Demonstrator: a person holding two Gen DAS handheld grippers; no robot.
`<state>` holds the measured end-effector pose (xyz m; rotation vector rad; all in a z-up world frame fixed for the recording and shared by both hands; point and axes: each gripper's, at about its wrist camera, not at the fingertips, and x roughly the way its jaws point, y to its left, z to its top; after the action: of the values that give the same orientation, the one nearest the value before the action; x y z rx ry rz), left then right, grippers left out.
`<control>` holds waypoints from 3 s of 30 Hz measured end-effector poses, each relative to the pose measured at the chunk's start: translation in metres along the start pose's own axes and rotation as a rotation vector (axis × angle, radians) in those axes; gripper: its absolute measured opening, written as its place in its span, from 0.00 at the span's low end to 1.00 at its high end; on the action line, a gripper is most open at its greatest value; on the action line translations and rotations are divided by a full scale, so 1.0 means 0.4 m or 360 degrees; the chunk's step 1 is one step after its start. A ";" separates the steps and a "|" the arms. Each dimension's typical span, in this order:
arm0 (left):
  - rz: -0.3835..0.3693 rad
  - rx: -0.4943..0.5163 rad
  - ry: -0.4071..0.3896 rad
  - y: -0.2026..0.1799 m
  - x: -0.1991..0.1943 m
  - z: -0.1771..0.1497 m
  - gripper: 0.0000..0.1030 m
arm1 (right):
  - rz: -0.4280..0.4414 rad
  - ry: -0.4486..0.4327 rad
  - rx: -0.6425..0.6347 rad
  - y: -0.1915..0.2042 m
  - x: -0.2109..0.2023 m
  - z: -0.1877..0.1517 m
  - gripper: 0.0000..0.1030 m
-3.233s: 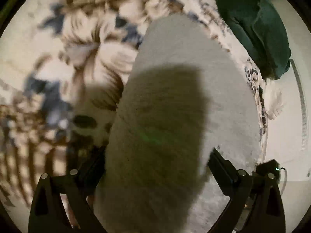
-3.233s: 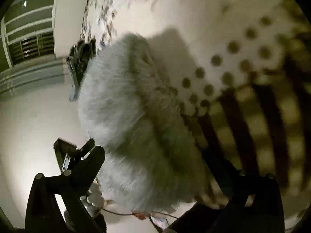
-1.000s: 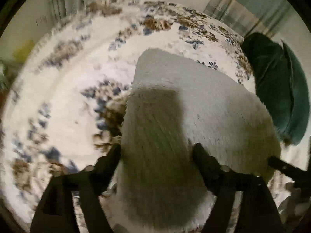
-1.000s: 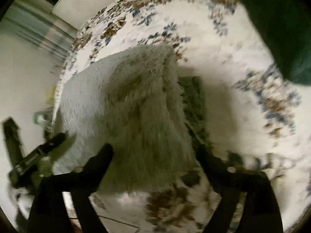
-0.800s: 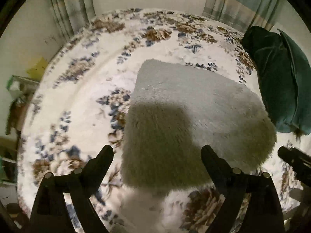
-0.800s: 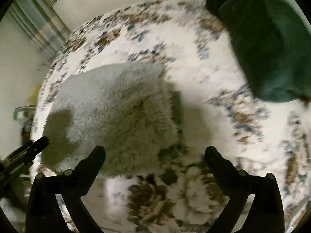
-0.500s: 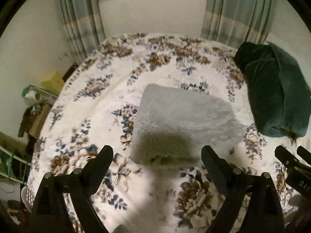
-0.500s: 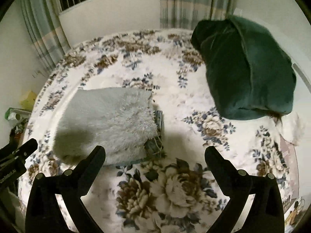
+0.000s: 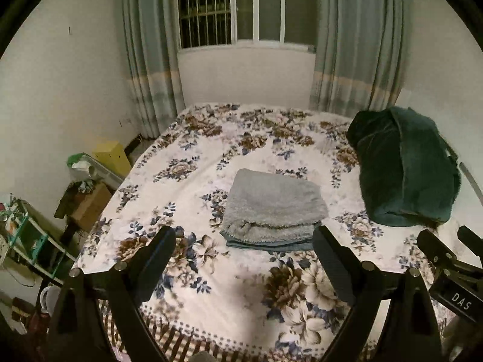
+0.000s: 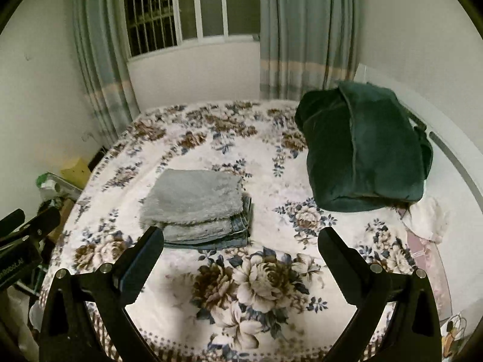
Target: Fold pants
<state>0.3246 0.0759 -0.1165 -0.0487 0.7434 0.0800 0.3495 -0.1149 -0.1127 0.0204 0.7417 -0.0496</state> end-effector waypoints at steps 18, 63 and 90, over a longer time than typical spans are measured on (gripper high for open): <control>-0.0022 0.0009 -0.0160 0.004 -0.335 -0.063 1.00 | 0.0053 -0.0243 -0.0036 -0.022 -0.536 -0.071 1.00; -0.0015 0.0012 -0.0188 0.046 -0.402 -0.091 1.00 | 0.0092 -0.0223 -0.0045 0.027 -0.614 -0.124 1.00; 0.0004 0.0027 -0.0192 0.042 -0.412 -0.103 1.00 | 0.0080 -0.0235 -0.0063 0.007 -0.612 -0.110 1.00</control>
<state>0.1746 0.0806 -0.0356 -0.0263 0.6234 0.0784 0.1397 -0.1013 0.0204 -0.0028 0.5943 0.0113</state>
